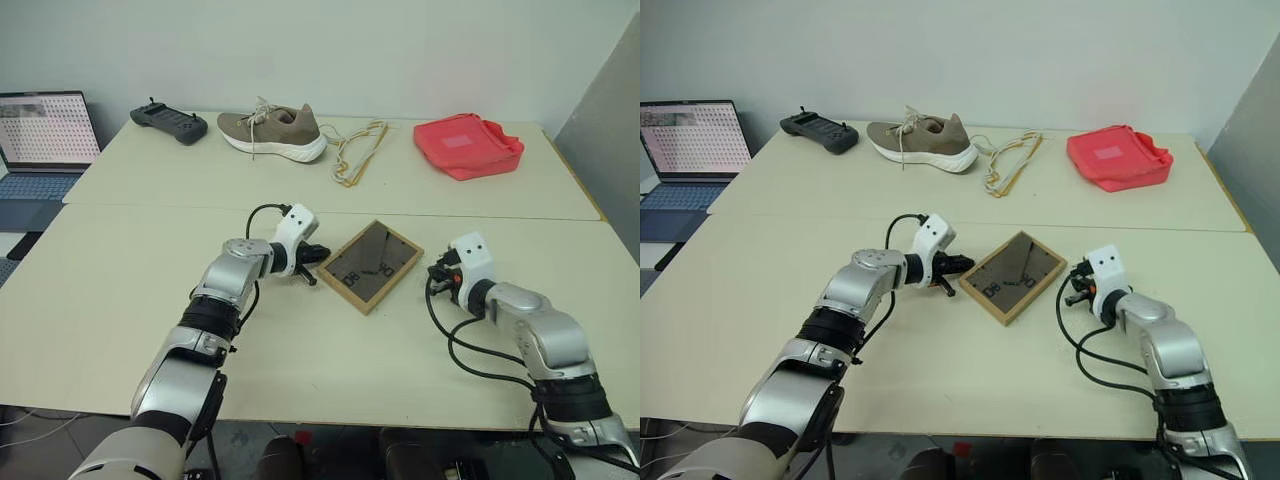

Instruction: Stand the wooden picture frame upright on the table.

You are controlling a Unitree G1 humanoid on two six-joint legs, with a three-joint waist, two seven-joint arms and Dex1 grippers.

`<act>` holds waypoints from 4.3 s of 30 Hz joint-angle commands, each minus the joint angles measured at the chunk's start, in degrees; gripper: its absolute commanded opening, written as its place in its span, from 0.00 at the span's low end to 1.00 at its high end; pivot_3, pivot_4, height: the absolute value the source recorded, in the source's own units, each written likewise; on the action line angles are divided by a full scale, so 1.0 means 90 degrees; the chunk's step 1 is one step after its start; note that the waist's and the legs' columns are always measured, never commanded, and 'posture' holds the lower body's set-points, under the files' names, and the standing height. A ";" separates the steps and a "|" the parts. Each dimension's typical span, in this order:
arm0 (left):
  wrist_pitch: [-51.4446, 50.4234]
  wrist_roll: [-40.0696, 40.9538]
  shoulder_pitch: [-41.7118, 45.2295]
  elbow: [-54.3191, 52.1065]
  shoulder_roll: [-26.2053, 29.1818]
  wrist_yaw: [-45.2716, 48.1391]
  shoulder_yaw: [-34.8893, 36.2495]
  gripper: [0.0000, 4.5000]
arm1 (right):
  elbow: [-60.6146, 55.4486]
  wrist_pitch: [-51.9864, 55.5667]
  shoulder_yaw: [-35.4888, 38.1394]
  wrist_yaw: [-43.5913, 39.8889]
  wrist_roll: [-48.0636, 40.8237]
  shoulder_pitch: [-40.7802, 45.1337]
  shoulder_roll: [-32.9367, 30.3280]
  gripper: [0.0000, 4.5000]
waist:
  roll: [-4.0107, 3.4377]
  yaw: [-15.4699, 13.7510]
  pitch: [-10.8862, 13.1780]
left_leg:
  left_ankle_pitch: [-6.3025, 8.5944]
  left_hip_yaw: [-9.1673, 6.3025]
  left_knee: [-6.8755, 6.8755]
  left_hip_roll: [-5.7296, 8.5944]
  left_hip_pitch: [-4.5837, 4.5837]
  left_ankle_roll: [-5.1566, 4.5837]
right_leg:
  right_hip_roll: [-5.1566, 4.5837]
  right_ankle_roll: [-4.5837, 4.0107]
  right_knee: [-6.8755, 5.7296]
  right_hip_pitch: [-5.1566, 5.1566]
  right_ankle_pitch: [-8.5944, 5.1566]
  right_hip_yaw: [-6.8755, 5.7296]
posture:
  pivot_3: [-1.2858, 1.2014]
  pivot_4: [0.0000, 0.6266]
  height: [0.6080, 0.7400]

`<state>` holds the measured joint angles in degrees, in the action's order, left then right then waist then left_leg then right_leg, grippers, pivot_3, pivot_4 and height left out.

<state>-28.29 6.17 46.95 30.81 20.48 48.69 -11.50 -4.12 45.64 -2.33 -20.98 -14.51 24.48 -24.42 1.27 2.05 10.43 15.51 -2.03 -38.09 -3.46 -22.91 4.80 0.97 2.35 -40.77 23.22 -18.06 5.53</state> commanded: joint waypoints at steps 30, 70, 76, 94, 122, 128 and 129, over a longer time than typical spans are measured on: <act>-0.4039 0.2022 -0.3110 -0.5593 0.2122 0.0386 0.1120 0.10 | 0.0108 -0.0751 -0.0827 -0.1586 0.0347 0.0268 -0.0383 0.00 | -0.0001 0.0114 -0.0001 | 0.0001 -0.0007 0.0004 -0.0005 0.0005 -0.0001 | 0.0000 -0.0001 0.0000 -0.0001 -0.0001 -0.0002 | 0.52 0.24 1.00; -0.7134 0.6339 -0.1877 -0.2458 -0.0703 -0.4119 0.3453 0.88 | 0.0084 -0.0682 -0.1367 -0.1729 0.0626 0.0238 0.0444 0.00 | -0.0006 -0.0017 -0.0134 | 0.0000 -0.0048 0.0010 0.0003 0.0057 0.0003 | -0.0011 0.0000 0.0064 -0.0103 -0.0001 -0.0045 | 0.52 0.24 1.00; -0.7134 0.6440 -0.1747 -0.2429 -0.0600 -0.4099 0.3665 0.61 | 0.0200 -0.0747 -0.1174 -0.1623 0.0686 0.0184 0.0276 0.00 | -0.0006 -0.0016 -0.0133 | 0.0000 -0.0053 0.0017 0.0003 0.0053 0.0004 | -0.0010 0.0000 0.0078 -0.0103 -0.0001 -0.0048 | 0.52 0.24 1.00; -0.6988 0.7018 -0.0549 -0.2626 0.0617 -0.2750 0.3468 0.28 | -0.0256 0.1029 0.1079 -0.2468 -0.1844 0.2162 -0.0322 0.36 | -0.0014 0.0001 -0.0102 | -0.0011 -0.0080 0.0027 0.0001 0.0028 0.0024 | -0.0008 -0.0001 0.0093 -0.0093 -0.0001 -0.0074 | 0.52 0.24 1.00; -0.5924 0.5753 -0.0373 -0.2593 0.1086 -0.1042 0.2577 0.28 | -0.0862 0.1158 -0.0011 -0.2937 -0.2668 0.2727 0.0538 0.99 | -0.0027 -0.0009 -0.0082 | -0.0010 -0.0096 0.0025 -0.0001 -0.0014 0.0022 | -0.0014 -0.0002 0.0095 -0.0059 -0.0001 -0.0100 | 0.52 0.24 1.00; -0.6117 0.5821 -0.0464 -0.2642 0.1073 -0.1020 0.2671 0.28 | -0.1399 0.1455 0.0359 -0.3287 -0.3085 0.2132 -0.0398 0.99 | -0.0028 -0.0020 -0.0076 | 0.0000 -0.0103 0.0022 -0.0002 -0.0013 0.0003 | -0.0013 -0.0002 0.0093 -0.0064 -0.0001 -0.0109 | 0.52 0.24 1.00; -0.6168 0.5850 -0.0479 -0.2662 0.1073 -0.0998 0.2668 0.28 | -0.1395 0.1372 0.0374 -0.3262 -0.2985 0.2041 -0.0547 0.99 | -0.0028 -0.0016 -0.0075 | 0.0000 -0.0103 0.0023 -0.0001 -0.0013 0.0003 | -0.0013 -0.0002 0.0093 -0.0063 -0.0001 -0.0109 | 0.52 0.24 1.00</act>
<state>-83.76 57.43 42.16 8.85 29.88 38.39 11.41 -14.37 58.59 -0.84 -49.37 -40.64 43.14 -27.82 1.03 1.90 9.75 15.51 -2.96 -37.89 -3.47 -23.03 4.82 0.85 2.33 -39.94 22.65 -18.07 4.56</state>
